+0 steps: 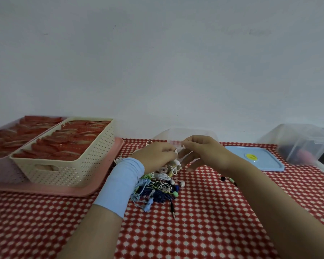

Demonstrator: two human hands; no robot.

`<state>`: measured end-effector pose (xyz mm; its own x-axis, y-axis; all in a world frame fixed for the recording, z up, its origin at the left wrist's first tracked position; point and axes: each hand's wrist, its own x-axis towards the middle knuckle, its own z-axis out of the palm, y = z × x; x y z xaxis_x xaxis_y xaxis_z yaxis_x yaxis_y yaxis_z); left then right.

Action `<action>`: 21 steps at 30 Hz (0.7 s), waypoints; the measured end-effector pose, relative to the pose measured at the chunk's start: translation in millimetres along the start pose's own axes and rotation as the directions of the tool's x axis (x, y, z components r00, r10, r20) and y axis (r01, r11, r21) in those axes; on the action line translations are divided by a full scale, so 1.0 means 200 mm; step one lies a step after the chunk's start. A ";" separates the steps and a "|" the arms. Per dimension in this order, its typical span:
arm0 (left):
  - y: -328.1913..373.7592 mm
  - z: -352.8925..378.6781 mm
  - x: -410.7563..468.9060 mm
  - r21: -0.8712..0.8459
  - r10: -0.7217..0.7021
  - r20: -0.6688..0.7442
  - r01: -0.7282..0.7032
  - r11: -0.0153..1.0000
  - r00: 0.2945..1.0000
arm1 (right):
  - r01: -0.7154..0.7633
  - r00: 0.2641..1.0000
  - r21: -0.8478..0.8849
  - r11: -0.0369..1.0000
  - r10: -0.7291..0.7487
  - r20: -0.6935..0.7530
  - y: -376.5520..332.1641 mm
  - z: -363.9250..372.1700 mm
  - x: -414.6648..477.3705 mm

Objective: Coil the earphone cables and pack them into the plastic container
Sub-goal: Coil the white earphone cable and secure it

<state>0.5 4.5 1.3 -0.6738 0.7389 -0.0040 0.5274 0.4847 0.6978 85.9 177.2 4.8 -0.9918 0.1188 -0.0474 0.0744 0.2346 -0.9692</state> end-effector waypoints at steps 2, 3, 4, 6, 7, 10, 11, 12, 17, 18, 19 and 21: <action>0.00 0.01 0.00 -0.034 0.021 -0.027 -0.022 0.999 0.999 | -0.012 1.000 0.040 0.999 0.013 -0.017 0.00 -0.02 -0.01; 0.00 0.01 0.01 -0.033 0.033 -0.062 -0.035 0.999 0.998 | -0.016 1.000 0.036 0.999 0.017 -0.022 0.00 -0.03 -0.01; 0.00 0.01 0.01 -0.035 0.039 -0.094 -0.042 0.998 0.995 | -0.016 1.000 0.005 1.000 0.017 -0.027 0.01 -0.04 -0.02; 0.02 0.02 0.01 -0.051 0.041 -0.117 -0.048 0.998 0.992 | -0.002 1.000 -0.086 0.996 0.000 -0.023 0.02 -0.07 -0.04; 0.03 0.03 0.01 -0.052 0.040 -0.118 -0.046 0.998 0.992 | 0.008 1.000 -0.111 0.994 -0.010 -0.017 0.02 -0.09 -0.05; 0.06 0.04 0.01 -0.021 0.037 -0.113 -0.040 0.999 0.993 | 0.010 1.000 -0.112 0.994 -0.011 -0.009 0.03 -0.16 -0.08; 0.08 0.05 0.02 -0.020 0.039 -0.111 -0.041 0.999 0.993 | 0.009 1.000 -0.098 0.995 -0.010 -0.008 0.04 -0.18 -0.09; 0.10 0.07 0.02 -0.025 0.042 -0.099 -0.045 0.999 0.994 | 0.007 1.000 -0.080 0.997 -0.007 0.001 0.04 -0.20 -0.10; 0.22 0.12 0.09 -0.096 -0.033 -0.012 0.032 0.995 0.999 | 0.026 0.991 -0.021 0.999 -0.023 0.130 0.06 -0.25 -0.12; 0.24 0.12 0.10 -0.147 -0.056 -0.006 0.055 0.988 0.998 | 0.049 0.994 -0.046 0.998 -0.044 0.103 0.05 -0.26 -0.13; 0.26 0.13 0.12 -0.204 -0.080 0.010 0.080 0.976 0.997 | 0.070 0.995 -0.066 0.995 -0.065 0.073 0.06 -0.27 -0.13; 0.28 0.15 0.13 -0.241 -0.092 0.038 0.099 0.965 0.995 | 0.082 0.996 -0.056 0.995 -0.080 0.036 0.06 -0.30 -0.13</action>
<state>27.8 65.5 19.5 -0.6996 0.7082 -0.0954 0.3179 0.4280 0.8460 118.1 235.0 8.9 -0.9977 0.0649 0.0212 -0.0010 0.2969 -0.9549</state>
